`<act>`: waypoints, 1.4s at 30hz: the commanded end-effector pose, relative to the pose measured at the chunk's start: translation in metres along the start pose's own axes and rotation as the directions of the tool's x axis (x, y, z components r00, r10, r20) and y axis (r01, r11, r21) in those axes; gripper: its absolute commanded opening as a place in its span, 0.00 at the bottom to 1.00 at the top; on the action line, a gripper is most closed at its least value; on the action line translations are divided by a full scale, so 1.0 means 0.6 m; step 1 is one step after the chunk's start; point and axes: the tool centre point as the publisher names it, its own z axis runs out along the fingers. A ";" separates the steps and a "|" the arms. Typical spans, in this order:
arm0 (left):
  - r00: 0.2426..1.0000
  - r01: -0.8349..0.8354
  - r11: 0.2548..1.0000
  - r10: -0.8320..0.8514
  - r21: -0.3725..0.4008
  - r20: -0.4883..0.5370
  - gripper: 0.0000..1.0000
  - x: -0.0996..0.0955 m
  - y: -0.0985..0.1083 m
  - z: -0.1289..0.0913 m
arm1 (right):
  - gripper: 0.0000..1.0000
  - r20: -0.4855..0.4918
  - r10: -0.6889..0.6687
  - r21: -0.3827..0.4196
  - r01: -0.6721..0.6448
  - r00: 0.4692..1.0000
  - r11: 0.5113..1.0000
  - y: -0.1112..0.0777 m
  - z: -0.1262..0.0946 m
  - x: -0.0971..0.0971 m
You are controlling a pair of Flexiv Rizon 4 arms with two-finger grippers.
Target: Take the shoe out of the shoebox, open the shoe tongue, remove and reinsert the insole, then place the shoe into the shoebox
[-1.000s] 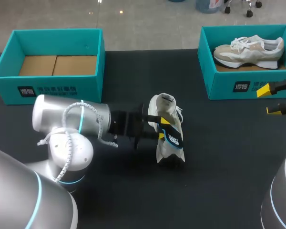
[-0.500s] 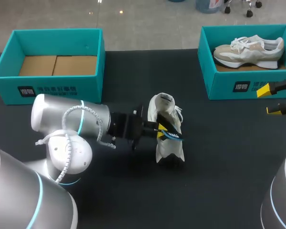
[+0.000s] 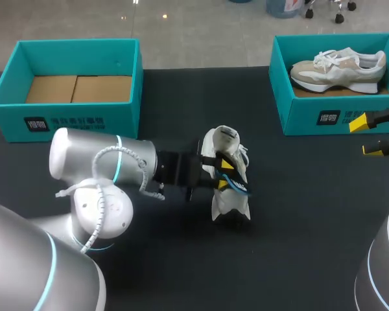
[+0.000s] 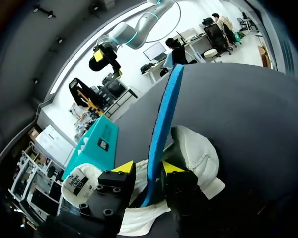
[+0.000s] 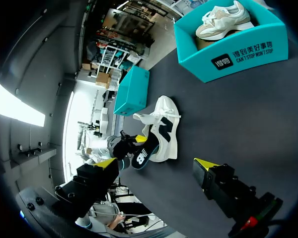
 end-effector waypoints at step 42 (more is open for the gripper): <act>0.998 -0.050 0.999 0.050 -0.012 -0.043 0.00 0.013 -0.014 -0.002 | 1.00 0.003 0.002 -0.001 -0.002 1.000 1.000 -0.002 0.000 0.001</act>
